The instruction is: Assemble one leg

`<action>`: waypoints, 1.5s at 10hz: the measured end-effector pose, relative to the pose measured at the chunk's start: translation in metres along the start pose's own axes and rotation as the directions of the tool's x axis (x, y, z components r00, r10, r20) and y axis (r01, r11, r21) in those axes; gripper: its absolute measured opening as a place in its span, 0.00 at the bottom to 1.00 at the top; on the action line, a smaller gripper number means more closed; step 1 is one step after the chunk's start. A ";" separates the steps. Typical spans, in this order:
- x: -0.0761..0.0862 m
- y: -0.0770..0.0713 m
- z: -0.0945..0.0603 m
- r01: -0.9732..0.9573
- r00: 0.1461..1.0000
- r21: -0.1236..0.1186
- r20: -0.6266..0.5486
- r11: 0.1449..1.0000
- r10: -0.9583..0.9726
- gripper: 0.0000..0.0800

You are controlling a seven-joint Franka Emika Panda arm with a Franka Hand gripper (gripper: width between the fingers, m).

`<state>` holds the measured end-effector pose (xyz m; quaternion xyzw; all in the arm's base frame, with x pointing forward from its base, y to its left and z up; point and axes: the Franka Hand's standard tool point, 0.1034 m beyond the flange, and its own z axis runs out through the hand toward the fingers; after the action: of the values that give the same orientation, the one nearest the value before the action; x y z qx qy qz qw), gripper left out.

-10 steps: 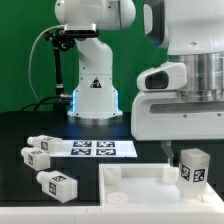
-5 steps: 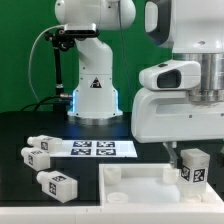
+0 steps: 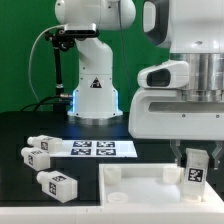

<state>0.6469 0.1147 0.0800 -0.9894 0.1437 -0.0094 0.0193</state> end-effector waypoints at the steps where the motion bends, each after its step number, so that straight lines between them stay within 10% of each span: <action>1: 0.000 0.001 0.001 -0.157 0.988 -0.003 -0.002 0.988 0.157 0.37; 5: 0.001 0.007 0.002 -0.716 0.697 0.034 0.080 0.697 0.712 0.37; 8: 0.001 0.006 0.002 -0.711 0.702 0.034 0.079 0.702 0.707 0.37; 9: 0.000 0.006 0.001 -0.681 0.732 0.035 0.074 0.731 0.678 0.62; 11: 0.002 0.008 0.001 -0.297 0.955 0.051 0.037 0.953 0.296 0.78; 15: -0.001 0.009 0.003 0.116 0.993 0.058 0.018 0.992 -0.117 0.81</action>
Offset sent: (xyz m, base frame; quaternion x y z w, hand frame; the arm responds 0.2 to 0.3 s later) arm 0.0094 0.0056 -0.0012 0.1243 -0.0672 0.5235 0.8403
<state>0.6439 0.1064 0.0763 -0.9952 0.0852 -0.0042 0.0483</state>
